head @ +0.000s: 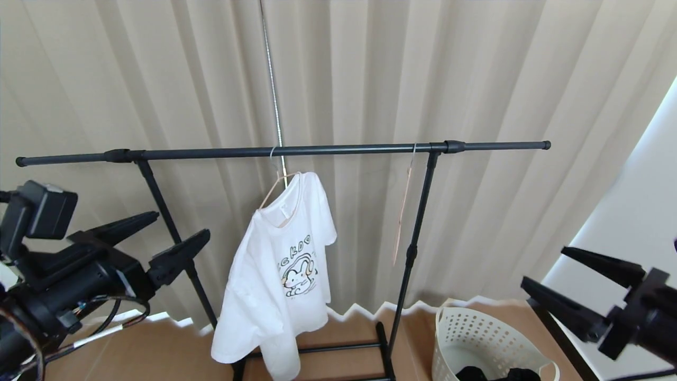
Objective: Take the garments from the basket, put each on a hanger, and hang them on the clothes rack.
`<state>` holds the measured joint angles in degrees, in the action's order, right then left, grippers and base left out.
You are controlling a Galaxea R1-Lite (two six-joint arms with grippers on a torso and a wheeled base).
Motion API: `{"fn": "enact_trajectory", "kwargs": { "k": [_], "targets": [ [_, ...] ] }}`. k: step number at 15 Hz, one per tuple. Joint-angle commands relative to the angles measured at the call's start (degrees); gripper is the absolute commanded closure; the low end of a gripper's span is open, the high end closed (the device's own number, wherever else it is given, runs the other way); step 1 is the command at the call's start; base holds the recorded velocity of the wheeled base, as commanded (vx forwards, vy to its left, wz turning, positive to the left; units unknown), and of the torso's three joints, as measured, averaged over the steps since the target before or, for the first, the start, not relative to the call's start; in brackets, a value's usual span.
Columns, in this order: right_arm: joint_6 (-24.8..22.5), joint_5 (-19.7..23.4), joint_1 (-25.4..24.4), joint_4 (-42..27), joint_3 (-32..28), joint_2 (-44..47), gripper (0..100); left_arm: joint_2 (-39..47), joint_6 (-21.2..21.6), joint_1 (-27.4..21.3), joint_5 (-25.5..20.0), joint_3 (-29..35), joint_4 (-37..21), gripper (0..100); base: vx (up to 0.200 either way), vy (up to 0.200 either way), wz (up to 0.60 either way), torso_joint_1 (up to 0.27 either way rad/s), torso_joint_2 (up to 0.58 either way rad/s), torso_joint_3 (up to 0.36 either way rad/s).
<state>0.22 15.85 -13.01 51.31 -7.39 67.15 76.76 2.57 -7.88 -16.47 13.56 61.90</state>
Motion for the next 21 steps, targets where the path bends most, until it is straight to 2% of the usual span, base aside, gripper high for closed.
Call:
{"fn": "enact_trajectory", "kwargs": {
  "k": [1,2,4,5,6,7,11,12,14,17,20,21],
  "targets": [
    [-1.7,-1.7,-0.2,-6.0,7.4,-13.7,0,-7.3,-0.1,1.1,0.0,-6.5,0.0,0,0.000,0.000,0.00,0.000,0.00,0.000],
    [-2.2,-4.2,-0.2,-18.6,7.4,-22.8,0,-9.4,-0.1,1.4,0.0,-10.4,0.0,0,0.000,0.000,0.00,0.000,0.00,0.000],
    [-4.2,-4.7,0.0,-33.0,7.4,-35.9,0,-12.4,0.0,1.4,0.0,-13.6,0.0,0,0.000,0.000,0.00,0.000,0.00,0.000],
    [-4.6,-5.2,0.3,-38.7,7.4,-40.8,0,-13.3,0.1,1.4,0.0,-13.6,-0.1,0,0.000,0.000,0.00,0.000,0.00,0.000],
    [-4.6,-6.5,0.4,-45.0,7.4,-46.4,0,-15.3,-0.4,1.5,0.1,-13.6,-3.1,0,0.000,0.000,0.00,0.000,0.00,0.000],
    [-4.6,-7.9,0.4,-48.0,7.4,-49.8,0,-17.5,-0.2,2.2,0.1,-13.6,-6.9,0,0.000,0.000,0.00,0.000,0.00,0.000],
    [-4.4,-14.6,0.4,-50.0,7.4,-57.7,0,-24.2,0.1,3.4,0.2,-13.6,-15.8,0,0.000,0.000,0.00,0.000,0.00,0.000],
    [-4.4,-14.9,0.4,-50.6,7.4,-58.6,0,-25.2,0.1,4.1,0.2,-13.6,-17.2,0,0.000,0.000,0.00,0.000,0.00,0.000],
    [-4.4,-15.4,0.4,-51.1,7.4,-60.4,0,-31.0,0.4,6.1,0.2,-13.6,-24.9,0,0.000,0.000,0.00,0.000,0.00,0.000],
    [-4.4,-15.5,0.7,-51.0,7.4,-61.6,0,-40.0,1.1,5.5,0.1,-13.6,-35.9,0,0.000,0.000,0.00,0.000,0.00,0.000],
    [-4.4,-15.8,0.7,-50.7,7.4,-61.6,0,-51.4,1.2,4.7,0.1,-13.6,-49.4,0,0.000,0.000,0.00,0.000,0.00,0.000],
    [-4.2,-15.9,0.7,-50.6,7.4,-61.6,0,-54.2,0.8,4.9,0.2,-13.6,-52.1,0,0.000,0.000,0.00,0.000,0.00,0.000]
  ]
}}
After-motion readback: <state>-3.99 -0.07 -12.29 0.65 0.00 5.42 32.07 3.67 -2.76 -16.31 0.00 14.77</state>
